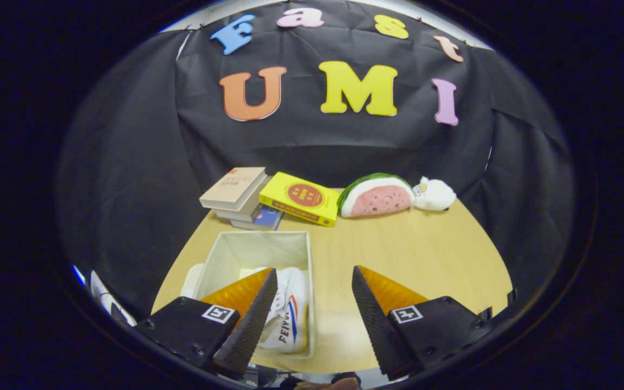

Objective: Open the storage box then place both shoes into the box .Put the left shoe in first, then the right shoe, with the right side of both shoes facing outward in a uniform manner.

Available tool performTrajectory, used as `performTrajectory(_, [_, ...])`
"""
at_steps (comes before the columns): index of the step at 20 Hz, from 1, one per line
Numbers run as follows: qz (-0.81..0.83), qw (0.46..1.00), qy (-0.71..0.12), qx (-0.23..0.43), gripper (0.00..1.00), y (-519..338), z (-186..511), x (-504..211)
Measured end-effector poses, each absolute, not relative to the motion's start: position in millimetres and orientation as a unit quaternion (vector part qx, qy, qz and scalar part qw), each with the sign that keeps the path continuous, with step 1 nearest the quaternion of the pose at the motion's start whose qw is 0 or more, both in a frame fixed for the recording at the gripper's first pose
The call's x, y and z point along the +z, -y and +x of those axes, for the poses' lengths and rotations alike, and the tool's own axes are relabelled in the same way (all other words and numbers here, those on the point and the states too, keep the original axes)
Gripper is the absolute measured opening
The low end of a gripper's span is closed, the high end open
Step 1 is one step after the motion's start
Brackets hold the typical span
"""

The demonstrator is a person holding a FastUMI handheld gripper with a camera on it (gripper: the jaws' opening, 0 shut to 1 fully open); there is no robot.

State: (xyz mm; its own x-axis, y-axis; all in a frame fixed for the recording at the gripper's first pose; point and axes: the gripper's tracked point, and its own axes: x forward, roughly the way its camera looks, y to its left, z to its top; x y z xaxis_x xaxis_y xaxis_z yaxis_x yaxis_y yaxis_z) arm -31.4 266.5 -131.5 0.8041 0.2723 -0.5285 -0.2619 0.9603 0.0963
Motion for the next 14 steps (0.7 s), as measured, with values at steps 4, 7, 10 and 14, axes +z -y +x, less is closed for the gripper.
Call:
performTrajectory(4, [0.019,0.972,-0.204,0.115,0.91,-228,-42,-89])
performTrajectory(7, [0.029,0.983,-0.155,0.095,0.98,-200,-53,-63])
performTrajectory(10, [0.037,0.987,-0.135,0.085,1.00,-177,-65,-55])
performTrajectory(14, [0.043,0.989,-0.118,0.079,1.00,-161,-81,-51])
